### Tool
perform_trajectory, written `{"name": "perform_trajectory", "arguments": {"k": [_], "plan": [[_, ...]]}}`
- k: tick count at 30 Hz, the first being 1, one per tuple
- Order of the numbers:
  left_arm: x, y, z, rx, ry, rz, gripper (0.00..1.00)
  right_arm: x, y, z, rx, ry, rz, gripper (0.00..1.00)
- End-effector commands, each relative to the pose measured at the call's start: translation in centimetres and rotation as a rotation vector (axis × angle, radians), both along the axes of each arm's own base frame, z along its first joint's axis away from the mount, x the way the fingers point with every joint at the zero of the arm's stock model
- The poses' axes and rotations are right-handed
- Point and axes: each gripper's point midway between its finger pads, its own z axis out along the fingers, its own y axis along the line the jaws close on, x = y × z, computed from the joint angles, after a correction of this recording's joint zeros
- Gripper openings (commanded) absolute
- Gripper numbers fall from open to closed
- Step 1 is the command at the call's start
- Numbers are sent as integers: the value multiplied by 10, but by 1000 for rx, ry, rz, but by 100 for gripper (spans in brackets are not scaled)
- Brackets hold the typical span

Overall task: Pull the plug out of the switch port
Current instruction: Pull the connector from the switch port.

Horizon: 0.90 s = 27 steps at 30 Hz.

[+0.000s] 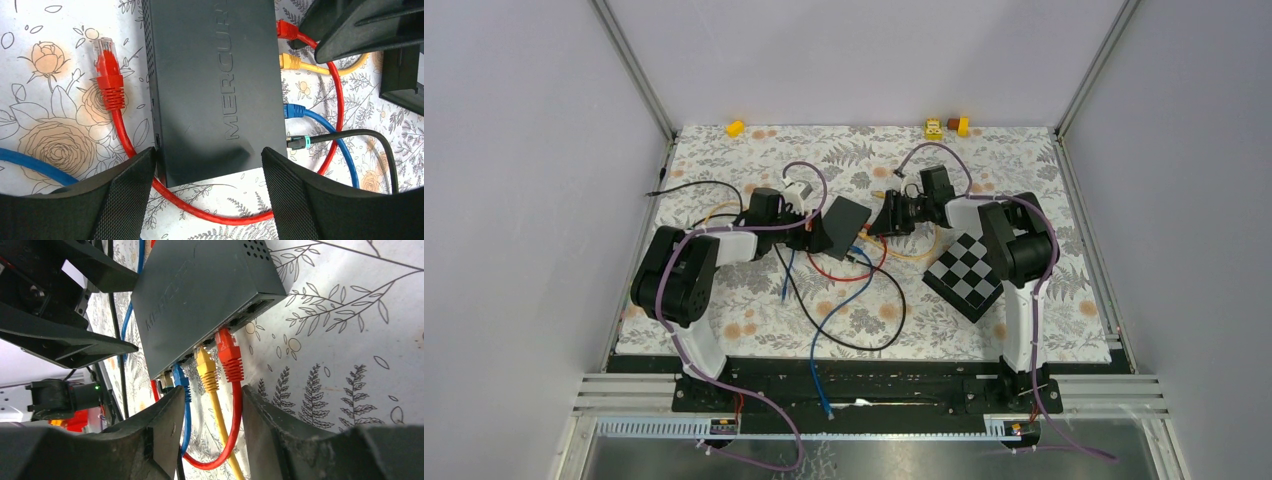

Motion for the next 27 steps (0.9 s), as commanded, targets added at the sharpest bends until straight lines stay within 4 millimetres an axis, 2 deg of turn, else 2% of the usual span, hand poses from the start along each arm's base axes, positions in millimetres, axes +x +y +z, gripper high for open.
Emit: {"name": "perform_trajectory", "arguments": {"k": [1,9,14,21,27], "plan": [[-15,-12,3,-33,13,-45,79,9,-2,-3,36,3,-8,52],[-5,-13,6,-13,-20,-45,83,22,-5,-8,87,50,-31,47],[10,-15,9,1,-52,-39,85,27,-1,-17,109,93,-46,45],[5,-28,3,-40,-14,-54,85,30,1,-28,120,120,-62,44],[2,-27,1,-40,-12,-43,86,21,1,-32,119,133,-36,44]]}}
